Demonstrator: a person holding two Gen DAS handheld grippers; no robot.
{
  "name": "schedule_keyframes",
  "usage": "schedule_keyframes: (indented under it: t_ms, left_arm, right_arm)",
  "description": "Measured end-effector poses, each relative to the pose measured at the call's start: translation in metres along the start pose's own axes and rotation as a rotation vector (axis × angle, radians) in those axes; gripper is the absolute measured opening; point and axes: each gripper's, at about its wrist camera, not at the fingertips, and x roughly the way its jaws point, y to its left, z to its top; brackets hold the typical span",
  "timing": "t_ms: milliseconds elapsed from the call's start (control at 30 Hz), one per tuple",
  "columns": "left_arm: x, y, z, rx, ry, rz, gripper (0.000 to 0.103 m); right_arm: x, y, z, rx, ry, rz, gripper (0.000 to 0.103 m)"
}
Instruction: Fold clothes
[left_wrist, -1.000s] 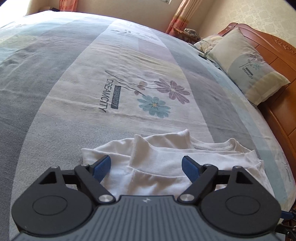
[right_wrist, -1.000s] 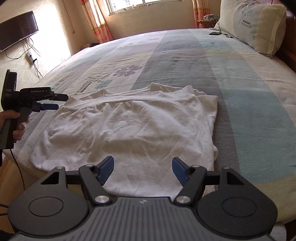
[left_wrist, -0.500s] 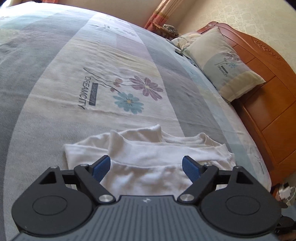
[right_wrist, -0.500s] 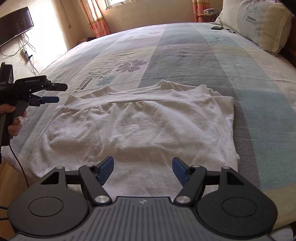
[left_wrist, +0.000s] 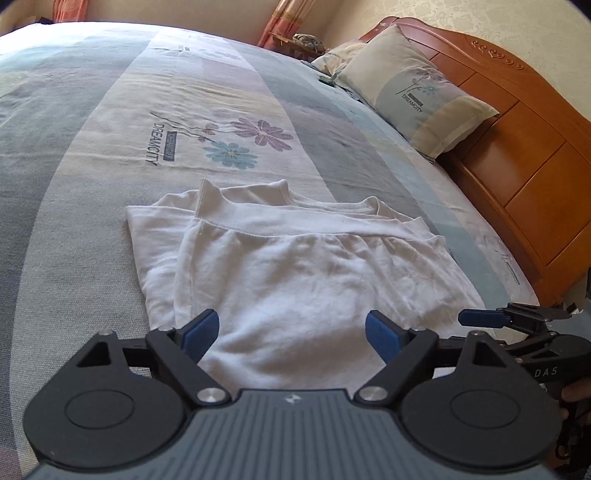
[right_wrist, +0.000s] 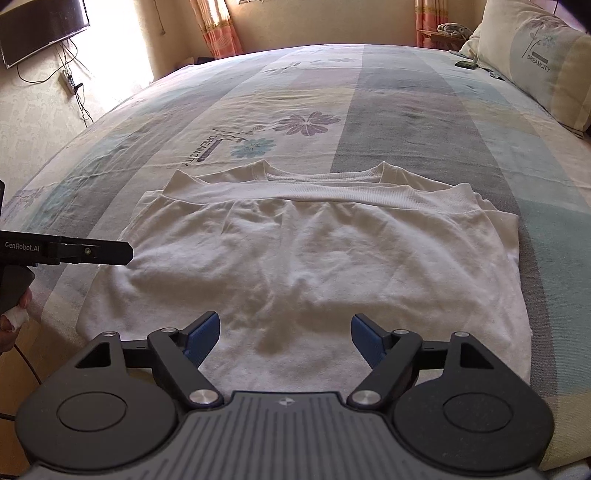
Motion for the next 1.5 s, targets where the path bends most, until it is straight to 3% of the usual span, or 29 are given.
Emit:
schedule_keyframes:
  t_ms: [133, 400, 600, 733, 833, 1033, 1167, 1300, 1400, 1500]
  left_arm:
    - [0.014, 0.009, -0.007, -0.024, 0.044, 0.0, 0.089]
    - [0.008, 0.001, 0.001, -0.018, 0.017, -0.026, 0.093]
    - [0.012, 0.008, -0.006, -0.033, 0.05, -0.032, 0.093]
    - [0.0, -0.003, 0.004, 0.031, -0.015, -0.007, 0.093]
    - [0.004, 0.0, 0.016, 0.023, -0.036, -0.007, 0.093]
    - [0.037, 0.014, 0.03, -0.041, -0.024, -0.002, 0.093]
    - [0.038, 0.027, 0.028, -0.124, -0.053, -0.019, 0.094]
    - [0.014, 0.037, 0.031, -0.169, -0.096, -0.075, 0.094]
    - [-0.007, 0.059, 0.031, -0.261, -0.14, -0.118, 0.094]
    - [-0.012, 0.083, 0.023, -0.364, -0.119, -0.155, 0.094]
  right_arm:
    - [-0.003, 0.01, 0.003, -0.008, -0.009, -0.011, 0.086]
    - [-0.003, 0.02, 0.001, -0.023, 0.012, -0.038, 0.089]
    - [-0.007, 0.026, 0.002, -0.043, 0.007, -0.043, 0.089]
    - [-0.005, 0.025, 0.002, -0.048, 0.011, -0.048, 0.09]
    - [-0.003, 0.024, 0.002, -0.049, 0.013, -0.046, 0.09]
    - [-0.003, 0.022, 0.002, -0.065, 0.016, -0.043, 0.09]
    - [-0.002, 0.015, 0.001, -0.041, 0.02, -0.051, 0.091]
    - [-0.004, 0.006, -0.001, -0.01, 0.008, -0.043, 0.091]
    - [-0.004, 0.002, 0.0, 0.011, -0.009, -0.034, 0.091]
    - [-0.002, 0.001, 0.0, 0.028, -0.022, -0.025, 0.091]
